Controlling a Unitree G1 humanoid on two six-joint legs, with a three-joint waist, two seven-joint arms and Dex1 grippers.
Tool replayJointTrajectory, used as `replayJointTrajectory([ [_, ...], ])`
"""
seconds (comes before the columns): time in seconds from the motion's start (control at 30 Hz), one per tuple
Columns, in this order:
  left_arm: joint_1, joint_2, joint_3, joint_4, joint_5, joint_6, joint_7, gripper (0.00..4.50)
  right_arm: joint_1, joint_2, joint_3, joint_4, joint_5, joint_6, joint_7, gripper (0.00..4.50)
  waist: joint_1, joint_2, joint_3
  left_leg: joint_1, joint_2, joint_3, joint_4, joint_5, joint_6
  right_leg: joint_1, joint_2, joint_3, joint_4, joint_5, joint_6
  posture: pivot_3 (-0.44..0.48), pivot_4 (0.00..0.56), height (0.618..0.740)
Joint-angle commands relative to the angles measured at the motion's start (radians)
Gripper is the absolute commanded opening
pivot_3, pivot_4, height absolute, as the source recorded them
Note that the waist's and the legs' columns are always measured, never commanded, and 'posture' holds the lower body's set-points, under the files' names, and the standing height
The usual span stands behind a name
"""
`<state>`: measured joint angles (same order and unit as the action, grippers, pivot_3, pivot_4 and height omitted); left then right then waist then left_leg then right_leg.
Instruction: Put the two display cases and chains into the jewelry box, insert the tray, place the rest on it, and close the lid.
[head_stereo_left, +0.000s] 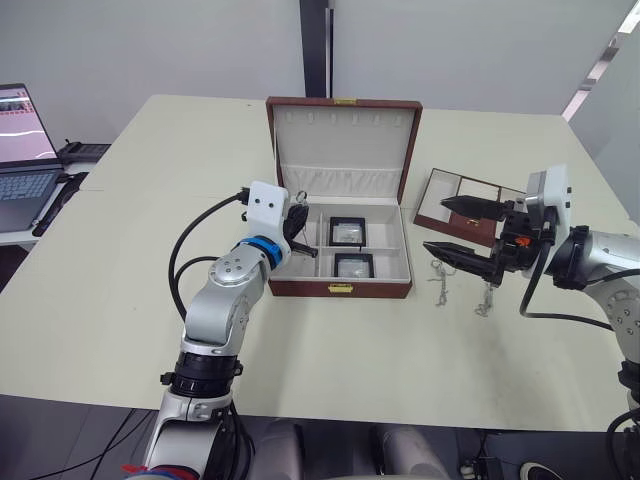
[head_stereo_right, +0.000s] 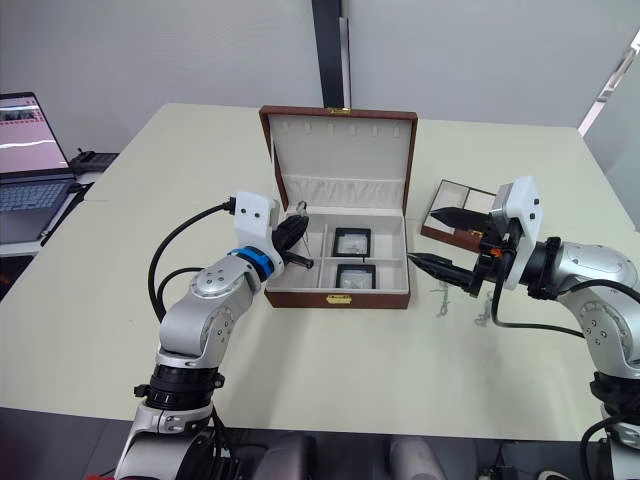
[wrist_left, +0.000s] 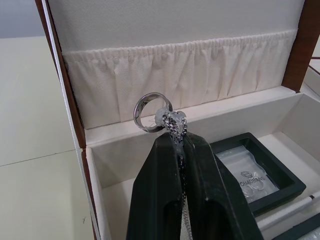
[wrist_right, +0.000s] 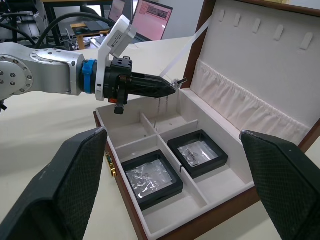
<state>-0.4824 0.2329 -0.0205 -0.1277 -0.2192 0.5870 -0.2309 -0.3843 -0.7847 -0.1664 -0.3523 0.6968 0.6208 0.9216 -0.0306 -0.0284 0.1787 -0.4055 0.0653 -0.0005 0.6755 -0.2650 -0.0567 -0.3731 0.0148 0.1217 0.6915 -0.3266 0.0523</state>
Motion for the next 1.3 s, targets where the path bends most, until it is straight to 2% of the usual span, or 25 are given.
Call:
replayJointTrajectory([
  [0.03, 0.003, 0.0, 0.004, -0.047, 0.002, 0.001, -0.005, 1.16, -0.008, -0.018, -0.04, -0.027, 0.015, -0.005, 0.0, 4.5, 0.0, 0.0, 0.0, 0.0, 0.0, 0.0, 0.0, 0.0, 0.0, 0.0, 0.0, 0.0, 0.0, 0.0, 0.0, 0.0, 0.15, 0.74],
  [0.27, 0.006, 0.002, -0.004, -0.064, -0.017, 0.015, -0.043, 3.31, -0.006, -0.012, -0.04, -0.032, 0.015, 0.0, -0.008, 4.5, 0.0, 0.0, 0.0, 0.0, 0.0, 0.0, 0.0, 0.0, 0.0, 0.0, 0.0, 0.0, 0.0, 0.0, 0.0, 0.0, 0.15, 0.74],
  [0.33, 0.015, 0.005, -0.016, -0.08, -0.023, 0.023, -0.066, 4.05, -0.006, -0.011, -0.038, -0.034, 0.017, 0.001, -0.009, 4.5, 0.0, 0.0, 0.0, 0.0, 0.0, 0.0, 0.0, 0.0, 0.0, 0.0, 0.0, 0.0, 0.0, 0.0, 0.0, 0.0, 0.15, 0.74],
  [0.4, 0.023, 0.006, -0.019, -0.093, -0.027, 0.032, -0.076, 4.49, -0.005, -0.014, -0.04, -0.032, 0.018, 0.0, -0.007, 4.5, 0.0, 0.0, 0.0, 0.0, 0.0, 0.0, 0.0, 0.0, 0.0, 0.0, 0.0, 0.0, -0.001, 0.0, 0.0, 0.0, 0.15, 0.74],
  [0.6, 0.055, 0.081, 0.005, -0.167, -0.082, 0.075, -0.175, 4.49, -0.008, -0.018, -0.046, -0.021, 0.021, 0.006, -0.006, 4.5, -0.001, 0.0, 0.0, 0.0, 0.0, 0.0, 0.0, 0.0, 0.0, 0.0, 0.0, 0.0, -0.001, 0.0, 0.0, 0.0, 0.15, 0.74],
  [0.67, 0.063, 0.125, 0.058, -0.192, -0.137, 0.096, -0.225, 4.49, 0.005, -0.018, -0.063, -0.013, 0.023, 0.008, -0.01, 4.5, -0.001, 0.0, 0.0, 0.0, 0.0, 0.0, 0.0, 0.0, 0.0, 0.0, 0.0, 0.0, -0.001, 0.0, 0.0, 0.0, 0.15, 0.74],
  [0.87, 0.098, 0.317, 0.21, -0.218, -0.32, 0.135, -0.444, 4.49, 0.102, -0.054, -0.129, -0.001, 0.02, 0.01, 0.015, 4.5, -0.001, 0.0, 0.0, -0.001, 0.0, 0.0, -0.001, 0.0, 0.0, -0.001, 0.0, -0.001, -0.002, 0.0, 0.0, 0.0, 0.15, 0.74],
  [0.97, 0.162, 0.477, 0.287, -0.188, -0.392, 0.159, -0.617, 4.49, 0.198, -0.085, -0.172, 0.031, -0.009, -0.01, 0.048, 4.5, -0.002, 0.0, 0.001, -0.001, 0.0, 0.0, -0.002, 0.0, 0.0, -0.001, 0.0, -0.001, -0.003, 0.0, 0.0, 0.0, 0.15, 0.74],
  [1.13, 0.295, 0.684, 0.347, -0.052, -0.332, 0.051, -0.789, 4.49, 0.295, -0.095, -0.222, 0.115, -0.062, -0.087, 0.076, 4.5, -0.003, 0.001, 0.001, 0.002, 0.0, 0.002, -0.01, 0.0, 0.0, -0.001, -0.001, -0.001, -0.009, 0.0, 0.0, 0.0, 0.15, 0.74],
  [1.3, 0.382, 0.754, 0.421, 0.059, -0.259, -0.044, -0.79, 4.49, 0.368, -0.088, -0.256, 0.217, -0.115, -0.155, 0.088, 4.5, -0.003, 0.001, 0.001, 0.002, 0.001, 0.002, -0.013, 0.0, 0.0, -0.001, -0.001, -0.001, -0.01, -0.001, -0.001, 0.0, 0.15, 0.74],
])
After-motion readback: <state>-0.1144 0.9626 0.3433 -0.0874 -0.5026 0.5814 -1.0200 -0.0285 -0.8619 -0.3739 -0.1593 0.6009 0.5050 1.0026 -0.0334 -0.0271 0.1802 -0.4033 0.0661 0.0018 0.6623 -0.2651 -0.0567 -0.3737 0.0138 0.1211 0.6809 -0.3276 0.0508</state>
